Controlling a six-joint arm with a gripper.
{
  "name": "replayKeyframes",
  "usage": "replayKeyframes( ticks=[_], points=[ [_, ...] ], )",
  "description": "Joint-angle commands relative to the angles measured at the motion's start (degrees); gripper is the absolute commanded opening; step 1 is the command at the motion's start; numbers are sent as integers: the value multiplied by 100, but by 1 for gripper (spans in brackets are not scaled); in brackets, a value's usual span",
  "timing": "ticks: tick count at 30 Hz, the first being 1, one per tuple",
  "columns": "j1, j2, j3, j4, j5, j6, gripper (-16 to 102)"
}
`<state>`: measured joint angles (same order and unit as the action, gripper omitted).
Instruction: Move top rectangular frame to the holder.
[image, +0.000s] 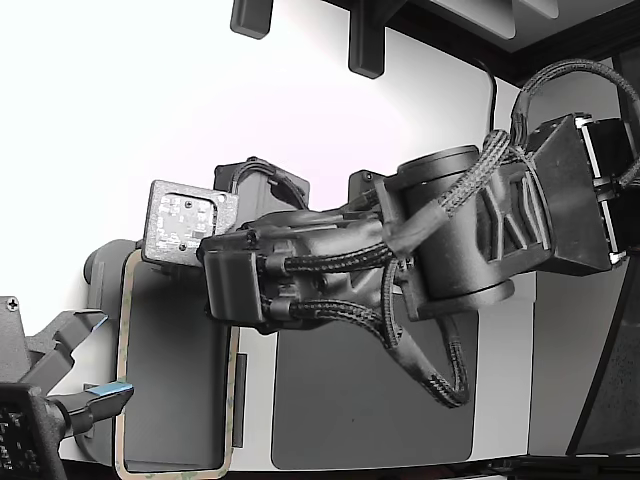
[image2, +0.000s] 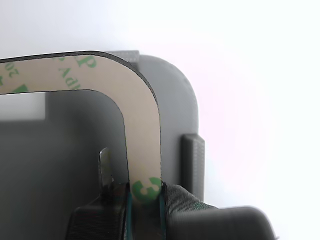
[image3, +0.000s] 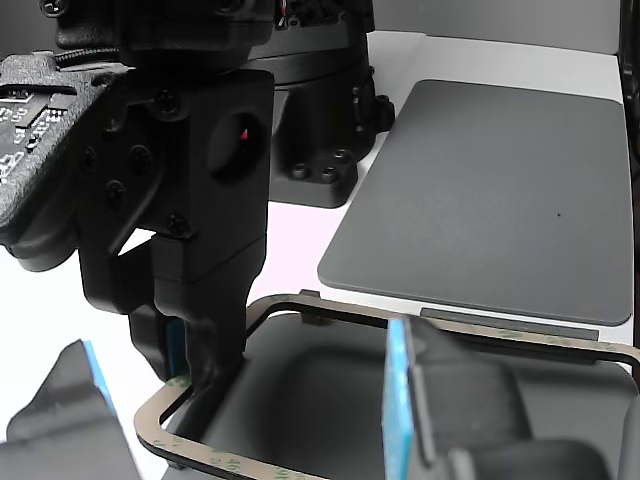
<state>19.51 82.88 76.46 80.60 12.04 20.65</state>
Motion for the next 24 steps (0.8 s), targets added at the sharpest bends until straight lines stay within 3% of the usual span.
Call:
replayKeyframes(
  ticks=[1, 24],
  points=[
    [-97, 141, -70, -53, 26, -18, -11],
    [-308, 308, 422, -360, -141, -193, -11]
  ],
)
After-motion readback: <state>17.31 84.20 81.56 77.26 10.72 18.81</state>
